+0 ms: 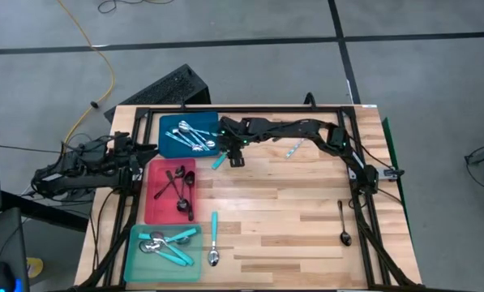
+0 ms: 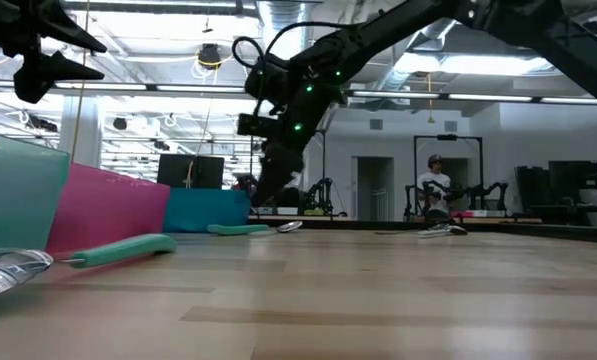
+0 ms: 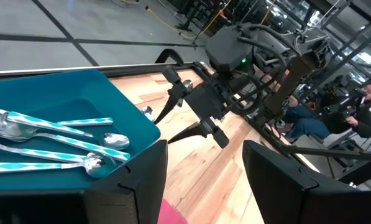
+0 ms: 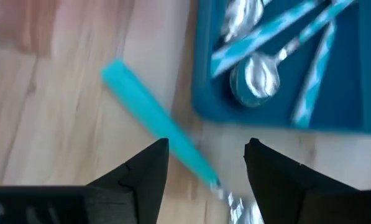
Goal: Sort silverware by color (type)
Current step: Put the light blue spoon into the light blue bin
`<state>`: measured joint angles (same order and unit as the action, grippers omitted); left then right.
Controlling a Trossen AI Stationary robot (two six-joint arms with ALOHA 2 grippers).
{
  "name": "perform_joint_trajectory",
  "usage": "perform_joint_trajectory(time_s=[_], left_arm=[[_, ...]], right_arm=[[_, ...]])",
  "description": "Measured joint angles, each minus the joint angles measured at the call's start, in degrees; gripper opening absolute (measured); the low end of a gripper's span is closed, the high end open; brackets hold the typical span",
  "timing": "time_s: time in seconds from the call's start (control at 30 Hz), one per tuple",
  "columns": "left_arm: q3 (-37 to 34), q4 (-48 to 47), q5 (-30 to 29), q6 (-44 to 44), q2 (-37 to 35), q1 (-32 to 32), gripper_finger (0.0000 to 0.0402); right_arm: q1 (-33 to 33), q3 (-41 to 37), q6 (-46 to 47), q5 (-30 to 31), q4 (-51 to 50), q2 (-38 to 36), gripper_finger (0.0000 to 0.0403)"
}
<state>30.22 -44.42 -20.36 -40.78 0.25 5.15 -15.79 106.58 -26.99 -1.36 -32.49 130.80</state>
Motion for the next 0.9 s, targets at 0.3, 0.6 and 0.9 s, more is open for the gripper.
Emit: perform_joint_trajectory(time_s=[0.3,0.6,0.9], left_arm=[[0.0,-0.2,0.0,-0.4,0.0,0.0,0.0195],[0.0,-0.4,0.0,-0.4,0.0,0.0,0.0195],[0.0,-0.4,0.0,-0.4,0.0,0.0,0.0195]], right_arm=[[-0.2,-0.2,1.6,-0.3,-0.6,2.6,0.0226],[-0.2,-0.2,2.8,-3.0,-2.3,2.6,0.0226],[1.9,-0.2,8.6,-7.7,-6.2,2.6,0.0226]])
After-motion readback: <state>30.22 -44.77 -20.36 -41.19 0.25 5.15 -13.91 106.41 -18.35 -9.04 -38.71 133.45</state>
